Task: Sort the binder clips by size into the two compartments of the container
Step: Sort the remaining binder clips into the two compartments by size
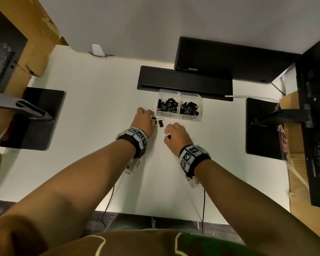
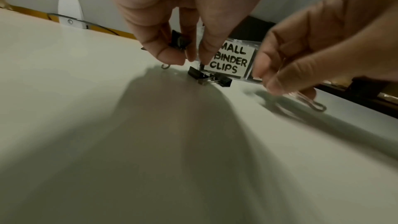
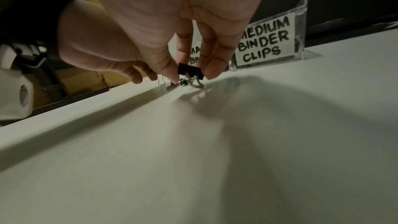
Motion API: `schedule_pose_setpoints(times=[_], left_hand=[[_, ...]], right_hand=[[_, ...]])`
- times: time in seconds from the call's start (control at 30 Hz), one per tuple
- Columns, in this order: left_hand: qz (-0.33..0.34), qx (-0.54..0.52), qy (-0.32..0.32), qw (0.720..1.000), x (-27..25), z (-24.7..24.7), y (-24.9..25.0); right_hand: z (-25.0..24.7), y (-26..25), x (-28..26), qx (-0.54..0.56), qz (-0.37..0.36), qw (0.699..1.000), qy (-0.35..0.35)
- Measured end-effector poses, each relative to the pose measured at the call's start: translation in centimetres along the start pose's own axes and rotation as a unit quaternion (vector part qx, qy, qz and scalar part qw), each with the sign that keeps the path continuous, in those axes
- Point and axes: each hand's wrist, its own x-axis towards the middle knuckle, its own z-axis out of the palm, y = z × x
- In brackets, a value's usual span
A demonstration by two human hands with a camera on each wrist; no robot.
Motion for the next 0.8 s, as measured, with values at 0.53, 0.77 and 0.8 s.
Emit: schedule_pose_setpoints(times=[0.53,0.77,0.8], left_hand=[[-0.034,-0.079,0.014,0.996,-2.5,0.8,-1.5],[0.009,-0.109,0.011,0.994,-4.0,0.2,-0.6],[0.03,-0.116,0.007,0.993,-4.2,-0.1,0.0]], right_hand=[[-0.1,-0.2,1.0,-0.015,-0.017,0.999,-0.023],[-0.1,1.9,-1.2,0.144,0.064,0.987,0.029],[-0.1,2.1,-1.5,0.163,0.078,0.983,0.039]])
